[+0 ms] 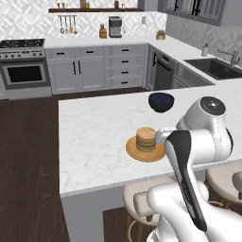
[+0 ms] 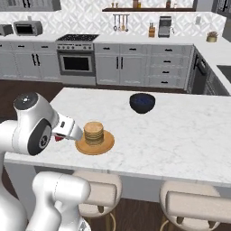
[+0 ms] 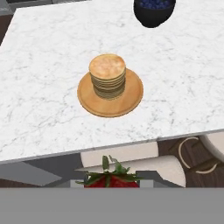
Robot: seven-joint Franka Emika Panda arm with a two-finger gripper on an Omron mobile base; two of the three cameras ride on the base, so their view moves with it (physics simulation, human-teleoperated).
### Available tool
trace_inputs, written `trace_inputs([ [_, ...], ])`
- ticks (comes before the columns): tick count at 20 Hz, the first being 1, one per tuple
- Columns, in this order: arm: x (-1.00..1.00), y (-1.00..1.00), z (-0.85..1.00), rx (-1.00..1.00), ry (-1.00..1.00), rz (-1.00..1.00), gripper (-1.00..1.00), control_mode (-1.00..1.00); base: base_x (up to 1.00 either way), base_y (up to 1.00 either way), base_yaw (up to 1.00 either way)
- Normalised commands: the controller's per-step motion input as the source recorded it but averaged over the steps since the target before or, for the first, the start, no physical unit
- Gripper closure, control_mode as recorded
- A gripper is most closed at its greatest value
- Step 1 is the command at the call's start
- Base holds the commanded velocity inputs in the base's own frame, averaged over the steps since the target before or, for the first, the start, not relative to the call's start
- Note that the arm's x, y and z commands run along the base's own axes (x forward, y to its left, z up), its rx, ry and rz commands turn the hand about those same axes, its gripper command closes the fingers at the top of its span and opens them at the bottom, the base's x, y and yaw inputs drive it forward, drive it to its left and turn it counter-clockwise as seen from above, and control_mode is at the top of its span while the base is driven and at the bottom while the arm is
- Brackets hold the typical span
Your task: Take the strawberry from the fridge and place it on top of the pancake, located on the dining counter.
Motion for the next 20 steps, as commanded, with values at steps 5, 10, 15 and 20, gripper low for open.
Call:
trace_inputs([
  [5, 0.00, 0.00, 0.00, 0.00, 0.00, 0.00, 1.00, 1.00, 0.58, 0.12, 0.00],
  [10, 0.00, 0.00, 0.00, 0.00, 0.00, 0.00, 1.00, 1.00, 0.70, 0.01, 0.00],
  [15, 0.00, 0.00, 0.00, 0.00, 0.00, 0.00, 1.00, 1.00, 0.33, 0.00, 0.00],
  [20, 0.00, 0.00, 0.00, 0.00, 0.00, 0.00, 1.00, 1.00, 0.34, 0.00, 0.00],
])
